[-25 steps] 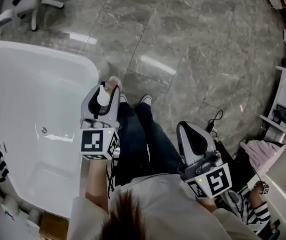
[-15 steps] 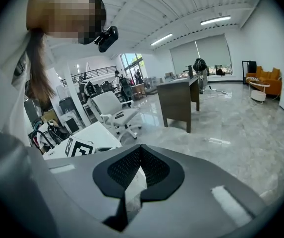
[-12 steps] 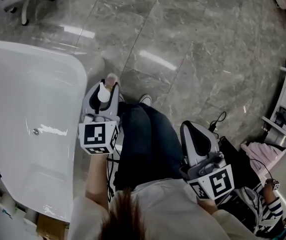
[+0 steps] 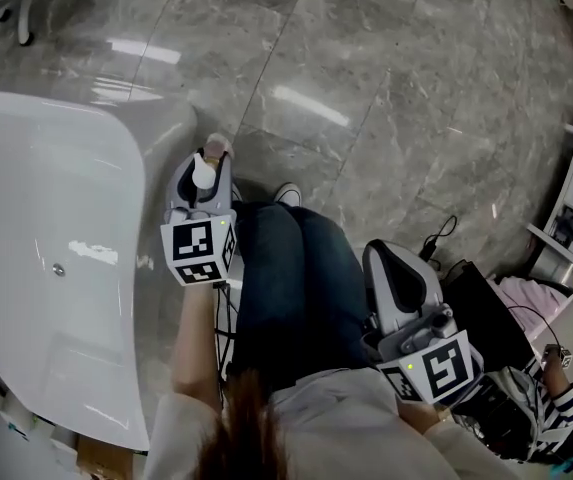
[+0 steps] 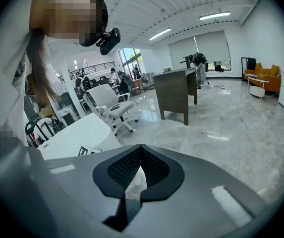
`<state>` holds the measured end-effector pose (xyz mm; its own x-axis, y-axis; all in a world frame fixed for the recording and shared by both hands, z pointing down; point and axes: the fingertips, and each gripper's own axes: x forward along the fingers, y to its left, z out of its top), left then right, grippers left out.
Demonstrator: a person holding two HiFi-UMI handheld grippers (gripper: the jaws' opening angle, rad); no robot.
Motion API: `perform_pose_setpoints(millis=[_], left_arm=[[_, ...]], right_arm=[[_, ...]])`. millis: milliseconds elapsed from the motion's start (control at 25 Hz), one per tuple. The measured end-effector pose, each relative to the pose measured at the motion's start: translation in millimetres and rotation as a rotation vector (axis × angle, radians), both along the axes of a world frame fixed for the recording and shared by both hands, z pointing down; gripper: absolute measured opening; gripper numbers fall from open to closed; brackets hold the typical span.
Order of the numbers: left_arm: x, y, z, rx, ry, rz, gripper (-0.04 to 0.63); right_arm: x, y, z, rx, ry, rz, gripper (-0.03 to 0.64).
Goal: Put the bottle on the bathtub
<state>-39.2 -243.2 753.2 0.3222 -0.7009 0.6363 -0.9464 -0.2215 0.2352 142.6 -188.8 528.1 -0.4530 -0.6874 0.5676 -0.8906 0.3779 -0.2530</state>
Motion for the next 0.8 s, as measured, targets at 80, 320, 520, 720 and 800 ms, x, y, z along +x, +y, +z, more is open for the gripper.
perform_pose_setpoints(millis=[80, 320, 520, 720, 800], left_arm=[[-1.2, -2.1, 22.0, -0.012, -0.010, -0.005, 0.199], [-7.4, -1.7, 88.6, -0.058, -0.041, -0.031, 0.199], [-7.0, -0.3, 141.8, -0.102, -0.046, -0.028, 0.199], [-5.4, 3.3, 182.0, -0.141, -0.050, -0.020, 0.199], [-5.1, 5.7, 192.6, -0.150, -0.050, -0.021, 0.199]], right_arm=[[-1.8, -0.5, 10.7, -0.009, 0.004, -0.005, -0.002], [-5.1, -3.0, 36.7, -0.030, 0.013, 0.000, -0.002], [-2.1, -5.6, 57.5, -0.045, 0.039, 0.010, -0.002], [2.3, -3.7, 73.9, -0.063, 0.064, 0.032, -0.002], [2.5, -4.0, 77.9, -0.063, 0.069, 0.038, -0.002]])
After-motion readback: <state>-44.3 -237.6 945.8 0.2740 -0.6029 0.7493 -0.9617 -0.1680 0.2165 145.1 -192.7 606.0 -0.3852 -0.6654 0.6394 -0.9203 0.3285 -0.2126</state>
